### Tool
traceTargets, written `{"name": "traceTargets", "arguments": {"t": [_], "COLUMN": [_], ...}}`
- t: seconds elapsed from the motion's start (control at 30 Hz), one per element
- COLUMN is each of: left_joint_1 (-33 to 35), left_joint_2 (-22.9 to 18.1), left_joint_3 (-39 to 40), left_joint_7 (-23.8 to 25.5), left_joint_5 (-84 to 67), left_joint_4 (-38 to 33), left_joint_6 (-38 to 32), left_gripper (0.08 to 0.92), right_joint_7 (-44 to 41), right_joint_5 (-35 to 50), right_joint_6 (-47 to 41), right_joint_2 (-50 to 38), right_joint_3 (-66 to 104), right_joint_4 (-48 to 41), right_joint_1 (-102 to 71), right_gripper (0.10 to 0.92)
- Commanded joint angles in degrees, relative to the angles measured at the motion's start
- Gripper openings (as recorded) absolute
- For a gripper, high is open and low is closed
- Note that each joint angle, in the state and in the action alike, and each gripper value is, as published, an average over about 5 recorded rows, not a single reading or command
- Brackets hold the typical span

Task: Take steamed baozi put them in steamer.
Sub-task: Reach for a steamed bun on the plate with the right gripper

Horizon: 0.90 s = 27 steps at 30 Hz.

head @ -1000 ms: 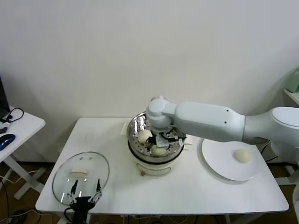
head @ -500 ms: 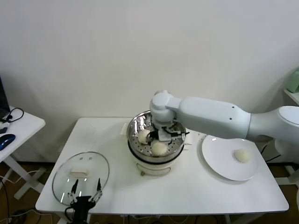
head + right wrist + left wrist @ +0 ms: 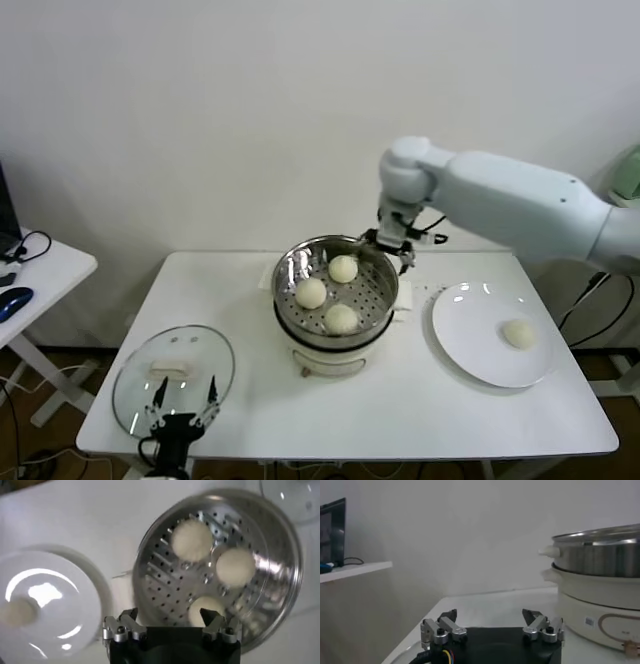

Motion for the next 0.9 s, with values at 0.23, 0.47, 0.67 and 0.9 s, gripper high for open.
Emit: {"name": "traceTargets", "arguments": {"t": [0.23,0.47,0.67,0.9], "left_joint_1": [-0.28,-0.14,0.39,0.52], "left_joint_2": [-0.14,-0.09,0.03,0.03], "left_joint_3": [0.87,0.38,-0.49,-1.19], "left_joint_7": [0.29,0.27,0.23,0.20], "left_joint_5": [0.44,0.22,0.05,0.09], "left_joint_4": [-0.14,-0.31,-0.17,-0.32], "left_joint_6": [-0.18,-0.24,-0.38,-0.19], "left_gripper": [0.823,0.823,0.823,0.823], "right_joint_7": [0.09,1.08,2.53,3.49], "right_joint_5": [13.82,-8.62,-12.99,-14.88], "right_joint_6": [-15.21,-7.78,-7.05,-7.09], "right_joint_2": [-20.41,-22.56,-21.42,-17.89], "right_joint_3": [-1.17,12.29,20.52,28.67], "right_joint_4": [-16.00,-19.45,-22.96,-27.83], "right_joint_1": [-2.67,-15.73,-25.92,-33.13], "right_gripper": [0.823,0.823,0.823,0.823]}}
